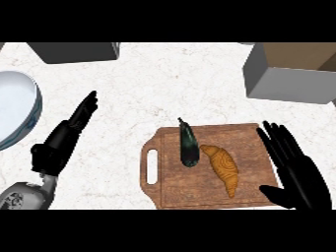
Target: Pick the croissant from the cutting board and place it in the cardboard box
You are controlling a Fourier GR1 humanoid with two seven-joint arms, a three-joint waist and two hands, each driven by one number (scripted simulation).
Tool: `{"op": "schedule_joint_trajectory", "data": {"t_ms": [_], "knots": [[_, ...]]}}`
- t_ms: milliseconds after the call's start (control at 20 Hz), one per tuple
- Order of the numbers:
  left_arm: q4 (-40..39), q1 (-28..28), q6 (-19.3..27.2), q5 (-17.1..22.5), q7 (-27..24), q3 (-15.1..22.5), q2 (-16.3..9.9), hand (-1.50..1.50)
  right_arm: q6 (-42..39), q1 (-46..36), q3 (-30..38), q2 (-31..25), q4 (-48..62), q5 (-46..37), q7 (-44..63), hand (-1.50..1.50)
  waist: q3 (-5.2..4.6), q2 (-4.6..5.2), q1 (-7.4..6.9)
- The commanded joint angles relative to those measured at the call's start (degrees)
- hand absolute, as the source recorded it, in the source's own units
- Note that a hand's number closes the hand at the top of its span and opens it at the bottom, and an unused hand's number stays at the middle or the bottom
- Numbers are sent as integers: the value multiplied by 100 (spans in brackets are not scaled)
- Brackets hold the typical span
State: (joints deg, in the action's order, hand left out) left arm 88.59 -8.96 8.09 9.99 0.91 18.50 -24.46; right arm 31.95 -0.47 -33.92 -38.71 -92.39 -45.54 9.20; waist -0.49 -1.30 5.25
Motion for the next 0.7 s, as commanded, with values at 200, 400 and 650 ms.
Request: {"op": "schedule_joint_trajectory", "data": {"t_ms": [200,400,650], "knots": [[33,85,-51,-96,7,227,175,0,-1699,930,-716,-235,-2270,-1799,2292,-150,-2,18,-148],[-110,-39,-169,-68,-94,115,150,0,-2909,1400,-1305,49,-3321,-2157,3409,-150,10,73,-244],[-377,-535,-185,-266,60,219,505,0,-4436,969,-1793,1101,-3781,-2422,4538,-150,36,136,-456]]}}
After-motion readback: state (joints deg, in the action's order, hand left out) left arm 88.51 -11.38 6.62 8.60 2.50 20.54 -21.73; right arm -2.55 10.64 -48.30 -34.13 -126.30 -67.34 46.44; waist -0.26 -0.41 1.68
